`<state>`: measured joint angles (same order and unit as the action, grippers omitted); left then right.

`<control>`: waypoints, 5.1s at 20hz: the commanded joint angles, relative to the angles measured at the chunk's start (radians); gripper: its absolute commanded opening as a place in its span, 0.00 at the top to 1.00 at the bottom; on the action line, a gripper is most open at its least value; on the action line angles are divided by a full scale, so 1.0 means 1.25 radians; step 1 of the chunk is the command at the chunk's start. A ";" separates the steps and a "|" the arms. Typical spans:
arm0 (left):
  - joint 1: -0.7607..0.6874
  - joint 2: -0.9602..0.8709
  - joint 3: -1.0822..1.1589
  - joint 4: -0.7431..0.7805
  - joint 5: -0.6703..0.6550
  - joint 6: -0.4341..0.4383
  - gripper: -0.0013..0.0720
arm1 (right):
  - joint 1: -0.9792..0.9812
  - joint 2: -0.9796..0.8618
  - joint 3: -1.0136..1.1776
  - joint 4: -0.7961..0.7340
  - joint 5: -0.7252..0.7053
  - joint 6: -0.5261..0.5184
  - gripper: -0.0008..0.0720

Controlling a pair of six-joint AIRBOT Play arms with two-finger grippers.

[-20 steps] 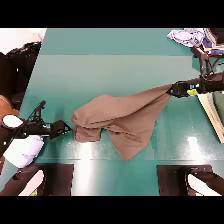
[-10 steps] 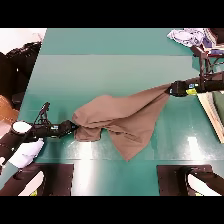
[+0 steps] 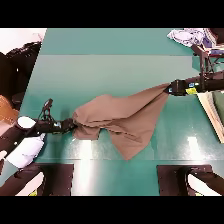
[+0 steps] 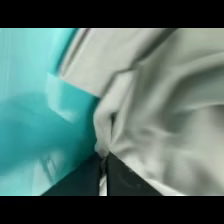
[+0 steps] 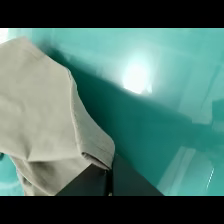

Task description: Fold the shirts.

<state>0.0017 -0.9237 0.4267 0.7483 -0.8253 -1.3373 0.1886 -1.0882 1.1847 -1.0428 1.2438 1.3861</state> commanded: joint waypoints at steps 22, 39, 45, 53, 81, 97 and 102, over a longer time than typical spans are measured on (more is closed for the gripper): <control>-0.001 0.060 1.457 0.183 -0.092 0.008 0.94 | -0.123 0.178 0.622 -0.162 0.010 -0.017 0.97; -0.001 -0.221 0.592 0.198 -0.076 0.071 0.94 | -0.121 -0.263 0.280 -0.164 0.015 0.028 0.97; -0.001 -0.489 0.786 0.193 0.017 0.063 0.94 | -0.120 -0.453 0.410 -0.164 -0.071 0.031 0.97; 0.124 -0.503 0.895 0.197 -0.211 0.041 0.29 | -0.149 -0.479 0.552 -0.122 0.044 0.017 0.40; 0.250 0.003 0.006 0.252 -0.202 0.003 0.45 | -0.122 -0.020 -0.030 -0.065 0.014 -0.021 0.40; 0.169 0.007 0.140 0.192 -0.225 0.050 0.94 | -0.397 0.120 -0.439 -0.137 0.170 -0.023 0.32; 0.125 0.007 0.155 0.192 -0.213 0.049 0.94 | -0.506 0.122 -0.579 -0.073 0.144 -0.076 0.39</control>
<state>0.1837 -0.9157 0.6056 0.9886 -1.1000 -1.2766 -0.3748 -0.9455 0.5594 -1.1797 1.4380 1.3231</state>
